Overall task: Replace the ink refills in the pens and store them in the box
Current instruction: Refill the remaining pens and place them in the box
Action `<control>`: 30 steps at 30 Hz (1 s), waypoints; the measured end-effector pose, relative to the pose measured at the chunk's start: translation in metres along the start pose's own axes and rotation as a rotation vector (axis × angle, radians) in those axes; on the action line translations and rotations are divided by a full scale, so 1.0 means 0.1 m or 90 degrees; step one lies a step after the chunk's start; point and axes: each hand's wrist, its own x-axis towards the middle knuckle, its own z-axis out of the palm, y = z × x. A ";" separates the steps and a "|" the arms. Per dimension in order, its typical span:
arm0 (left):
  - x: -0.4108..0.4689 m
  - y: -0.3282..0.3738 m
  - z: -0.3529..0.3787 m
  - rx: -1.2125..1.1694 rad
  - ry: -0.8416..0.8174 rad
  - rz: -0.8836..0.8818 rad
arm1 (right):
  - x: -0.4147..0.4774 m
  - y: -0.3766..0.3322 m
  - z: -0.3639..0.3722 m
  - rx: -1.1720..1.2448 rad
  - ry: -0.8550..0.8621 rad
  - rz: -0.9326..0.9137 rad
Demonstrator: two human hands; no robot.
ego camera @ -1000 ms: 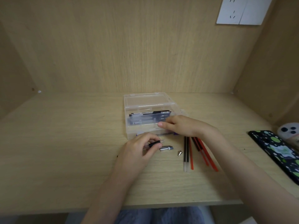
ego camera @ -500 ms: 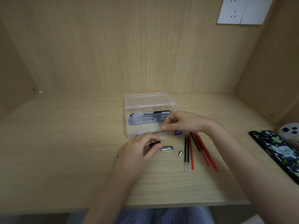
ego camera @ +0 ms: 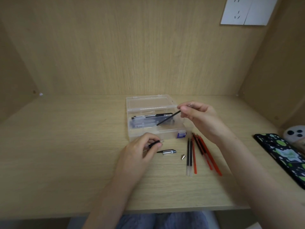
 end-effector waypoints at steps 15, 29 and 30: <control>-0.01 0.01 -0.02 0.031 0.011 0.039 | -0.31 0.31 0.15 0.221 0.187 -0.039; -0.01 0.03 -0.01 0.005 0.007 -0.001 | -0.46 0.23 0.27 -0.044 0.032 -0.014; -0.01 0.03 -0.02 -0.002 0.011 -0.004 | -0.48 0.23 0.29 -0.080 -0.002 0.003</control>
